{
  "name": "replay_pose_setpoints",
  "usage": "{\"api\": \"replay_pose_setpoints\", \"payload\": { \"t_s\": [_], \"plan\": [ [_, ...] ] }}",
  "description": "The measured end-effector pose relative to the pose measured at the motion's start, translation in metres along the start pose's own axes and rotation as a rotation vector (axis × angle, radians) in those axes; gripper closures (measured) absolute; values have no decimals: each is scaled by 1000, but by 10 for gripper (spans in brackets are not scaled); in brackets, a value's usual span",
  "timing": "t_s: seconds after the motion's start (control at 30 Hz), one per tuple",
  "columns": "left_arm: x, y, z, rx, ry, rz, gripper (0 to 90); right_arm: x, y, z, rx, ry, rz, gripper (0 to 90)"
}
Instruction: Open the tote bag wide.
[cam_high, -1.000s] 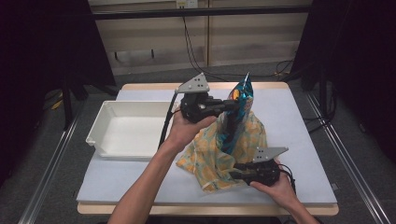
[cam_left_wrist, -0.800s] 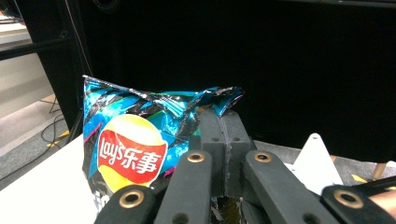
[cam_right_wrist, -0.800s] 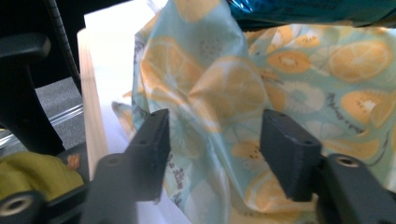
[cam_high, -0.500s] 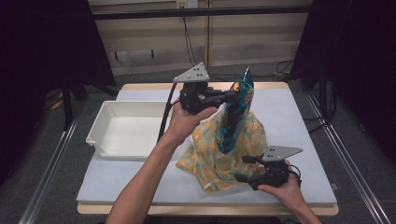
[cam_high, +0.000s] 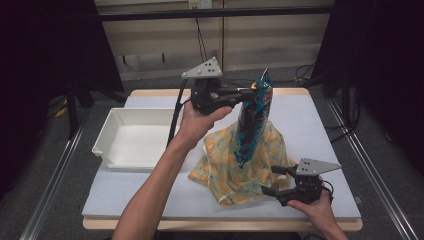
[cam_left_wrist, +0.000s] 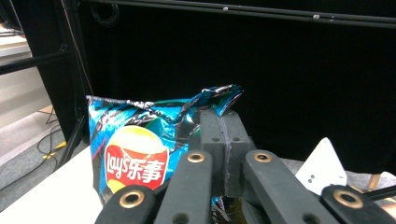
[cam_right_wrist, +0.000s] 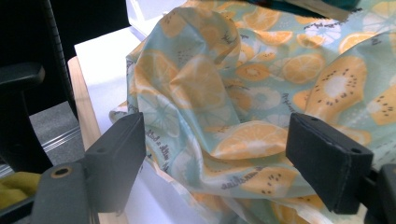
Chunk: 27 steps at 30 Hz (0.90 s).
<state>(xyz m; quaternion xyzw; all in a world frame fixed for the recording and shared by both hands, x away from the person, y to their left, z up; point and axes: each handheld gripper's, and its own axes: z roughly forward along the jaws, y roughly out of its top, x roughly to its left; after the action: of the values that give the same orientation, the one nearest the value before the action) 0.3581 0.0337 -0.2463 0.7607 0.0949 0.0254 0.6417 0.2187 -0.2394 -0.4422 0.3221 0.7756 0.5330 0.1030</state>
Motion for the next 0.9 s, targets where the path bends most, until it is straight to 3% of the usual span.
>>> {"api": "replay_pose_setpoints", "payload": {
  "t_s": [0.3, 0.4, 0.43, 0.9],
  "plan": [
    [-4, 10, -10, -21, -24, 2, 900, 0, -1, -2, -7, -13, -2, 197],
    [-5, 12, -17, -20, -19, 25, 900, -1, -1, -3, -11, -14, 0, 198],
    [-5, 13, -22, -41, -31, 29, 900, -1, -1, -3, -9, -19, 0, 198],
    [3, 16, -56, -43, 9, 7, 900, -3, -2, -5, -16, -31, 1, 184]
  ]
}}
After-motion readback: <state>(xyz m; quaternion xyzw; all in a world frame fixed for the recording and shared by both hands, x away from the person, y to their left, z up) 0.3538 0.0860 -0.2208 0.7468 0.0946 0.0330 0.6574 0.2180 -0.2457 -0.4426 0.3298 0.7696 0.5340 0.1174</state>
